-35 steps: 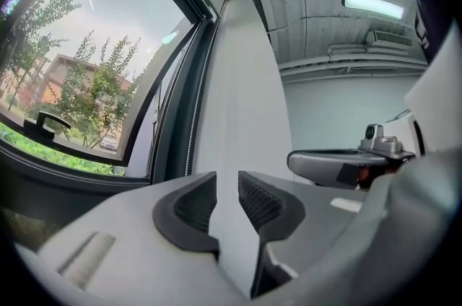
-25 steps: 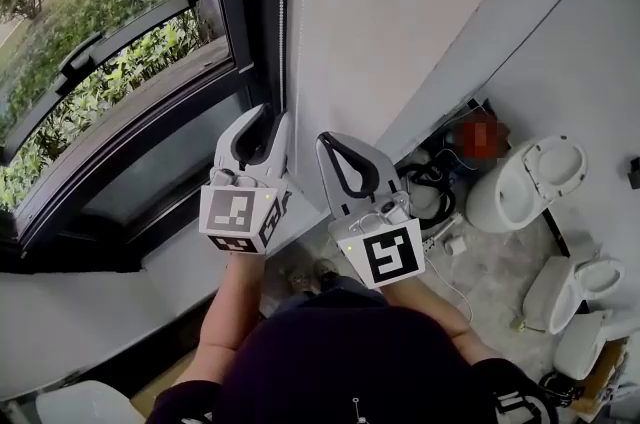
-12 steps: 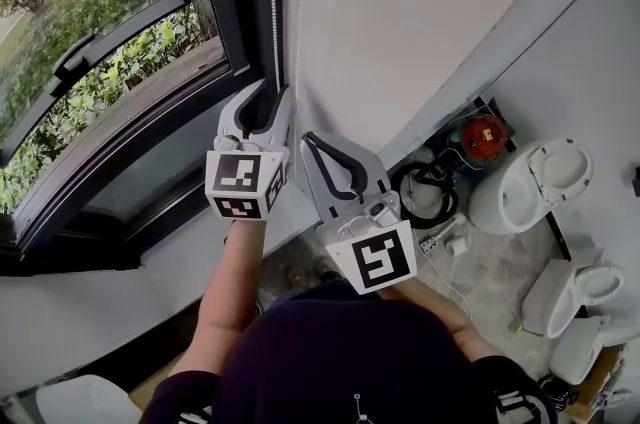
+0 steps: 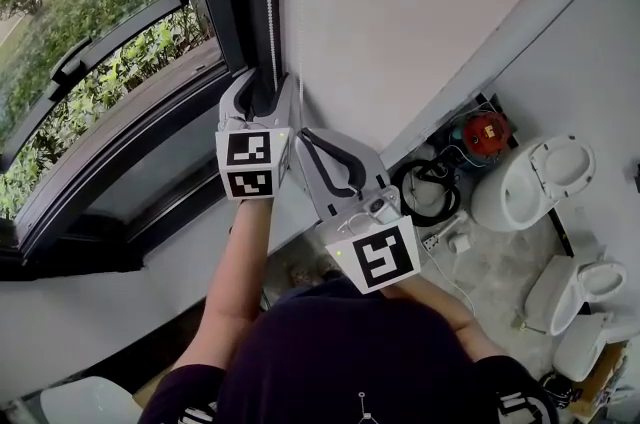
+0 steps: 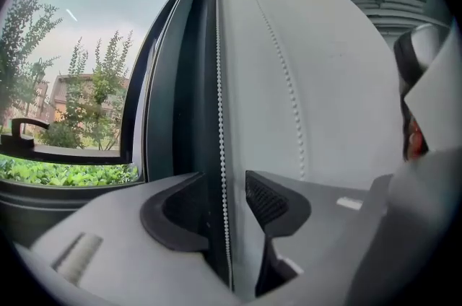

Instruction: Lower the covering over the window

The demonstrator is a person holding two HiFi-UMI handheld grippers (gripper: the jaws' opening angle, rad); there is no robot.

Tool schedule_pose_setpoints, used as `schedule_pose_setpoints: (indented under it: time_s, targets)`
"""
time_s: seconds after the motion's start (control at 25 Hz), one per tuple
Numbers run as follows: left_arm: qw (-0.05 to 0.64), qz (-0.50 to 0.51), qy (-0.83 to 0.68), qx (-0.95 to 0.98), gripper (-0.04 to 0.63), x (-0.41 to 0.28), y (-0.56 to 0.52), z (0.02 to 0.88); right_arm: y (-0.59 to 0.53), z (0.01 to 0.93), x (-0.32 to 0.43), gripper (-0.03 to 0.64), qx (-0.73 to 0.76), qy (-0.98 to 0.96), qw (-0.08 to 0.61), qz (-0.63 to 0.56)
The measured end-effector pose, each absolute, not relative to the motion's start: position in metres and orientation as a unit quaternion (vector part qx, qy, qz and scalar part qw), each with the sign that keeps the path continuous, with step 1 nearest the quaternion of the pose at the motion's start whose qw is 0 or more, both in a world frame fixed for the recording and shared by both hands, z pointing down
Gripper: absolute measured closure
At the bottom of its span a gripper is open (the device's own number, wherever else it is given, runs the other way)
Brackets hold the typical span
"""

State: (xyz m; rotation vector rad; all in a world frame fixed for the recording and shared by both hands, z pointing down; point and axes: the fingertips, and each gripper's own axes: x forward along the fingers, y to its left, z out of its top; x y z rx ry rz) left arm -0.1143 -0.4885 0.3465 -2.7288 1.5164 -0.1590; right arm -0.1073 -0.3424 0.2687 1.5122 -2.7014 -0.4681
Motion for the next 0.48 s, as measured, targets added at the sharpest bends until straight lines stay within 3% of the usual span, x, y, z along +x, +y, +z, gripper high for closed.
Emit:
schedule_pose_setpoints:
  time_s: [0.32,0.48]
  targets:
    - [0.044,-0.084,0.549,-0.831,0.417,-0.119,-0.506,0.357,-0.333,0.262,-0.107,0.603,0.475,-0.865,0.000,-0.160]
    - [0.031,-0.066,0.564,-0.823,0.535,-0.128,-0.504,0.351,-0.327,0.260,-0.104,0.603,0.472,-0.866,0.000,-0.165]
